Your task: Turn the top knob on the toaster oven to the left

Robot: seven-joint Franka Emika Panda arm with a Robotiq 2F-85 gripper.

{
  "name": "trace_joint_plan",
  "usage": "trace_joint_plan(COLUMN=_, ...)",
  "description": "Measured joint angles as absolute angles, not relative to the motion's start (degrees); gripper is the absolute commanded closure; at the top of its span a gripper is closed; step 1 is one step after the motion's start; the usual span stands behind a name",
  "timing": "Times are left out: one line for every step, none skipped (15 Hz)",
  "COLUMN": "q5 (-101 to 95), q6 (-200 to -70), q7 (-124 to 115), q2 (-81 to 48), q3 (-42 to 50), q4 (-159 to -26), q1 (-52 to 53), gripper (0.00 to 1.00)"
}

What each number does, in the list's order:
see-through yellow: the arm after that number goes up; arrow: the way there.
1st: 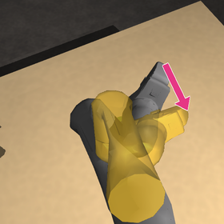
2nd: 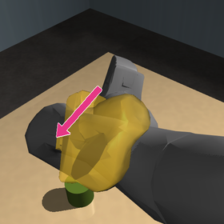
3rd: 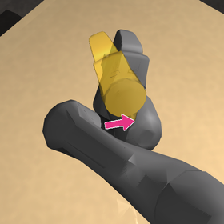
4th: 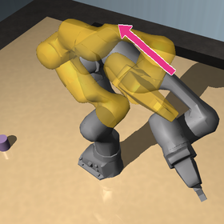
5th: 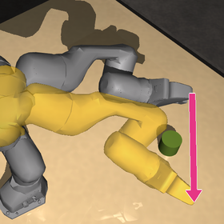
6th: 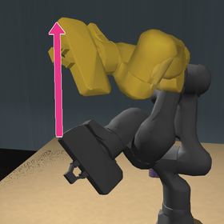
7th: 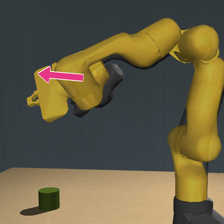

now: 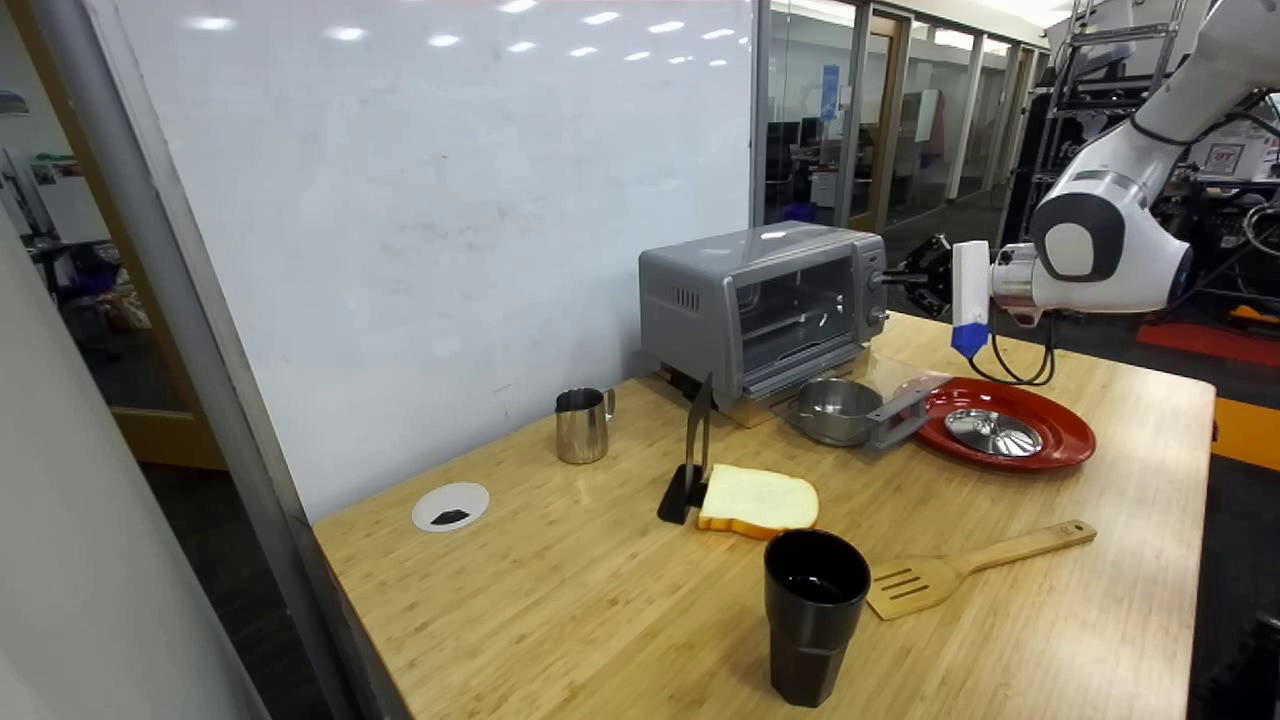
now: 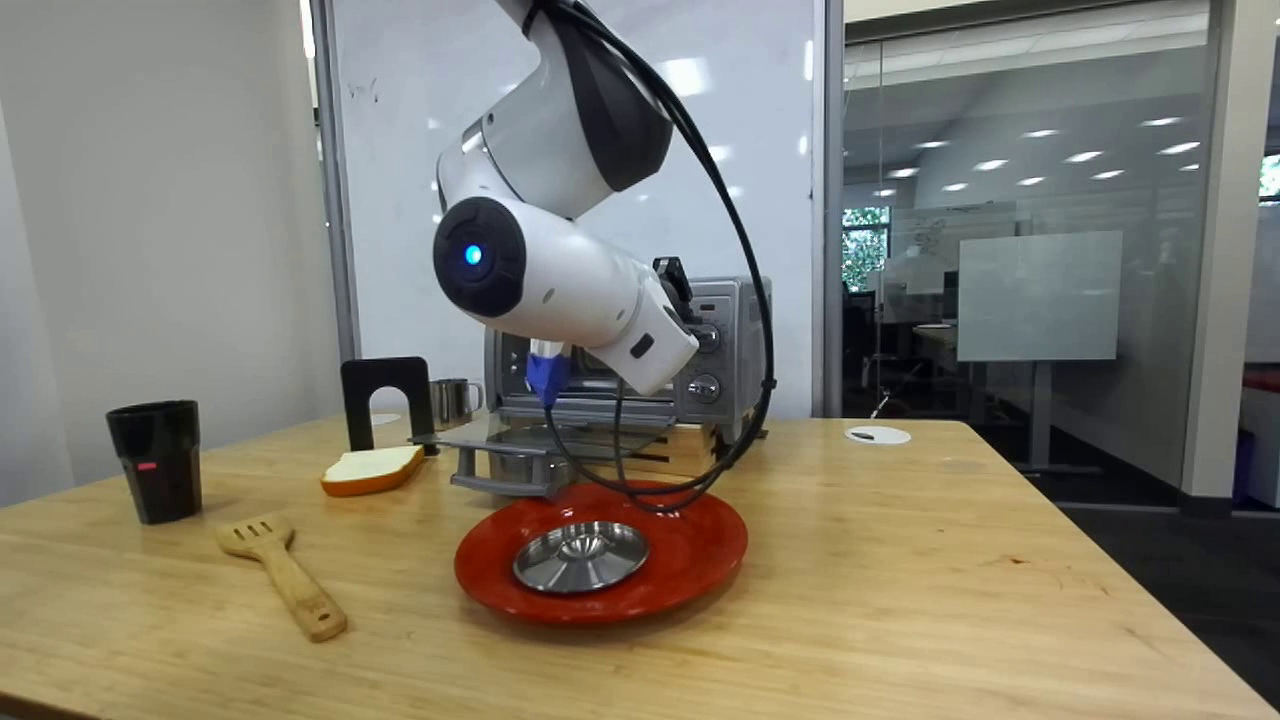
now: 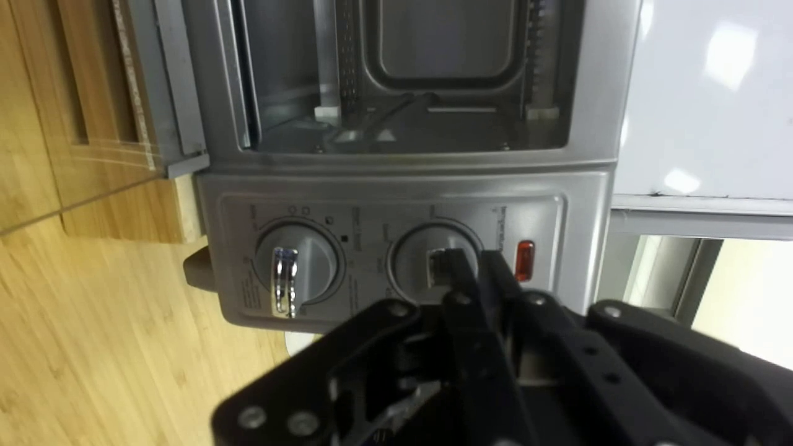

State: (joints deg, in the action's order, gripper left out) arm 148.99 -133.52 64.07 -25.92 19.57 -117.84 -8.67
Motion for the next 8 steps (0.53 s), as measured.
trace_joint_plan(q5=148.99, q6=-133.52, q7=64.07, q2=-25.92, q3=19.56, q4=-117.84, q1=-8.51, gripper=1.00)
trace_joint_plan(q5=148.99, q6=-133.53, q7=64.06, q2=-25.91, q3=19.53, q4=-117.84, q1=-8.38, gripper=1.00)
trace_joint_plan(q5=148.99, q6=-133.53, q7=64.06, q2=-25.92, q3=19.51, q4=-117.84, q1=-8.27, gripper=0.92)
trace_joint_plan(q5=148.99, q6=-133.53, q7=64.06, q2=-25.92, q3=19.51, q4=-117.84, q1=-8.16, gripper=0.73)
trace_joint_plan(q5=148.99, q6=-133.55, q7=64.06, q2=-25.92, q3=19.48, q4=-117.84, q1=-8.08, gripper=0.67)
trace_joint_plan(q5=148.99, q6=-133.56, q7=64.06, q2=-25.90, q3=19.47, q4=-117.84, q1=-8.02, gripper=0.61)
trace_joint_plan(q5=148.99, q6=-133.56, q7=64.06, q2=-25.73, q3=19.48, q4=-117.84, q1=-8.02, gripper=0.53)
trace_joint_plan(q5=148.99, q6=-133.56, q7=64.06, q2=-25.52, q3=19.48, q4=-117.84, q1=-8.02, gripper=0.47)
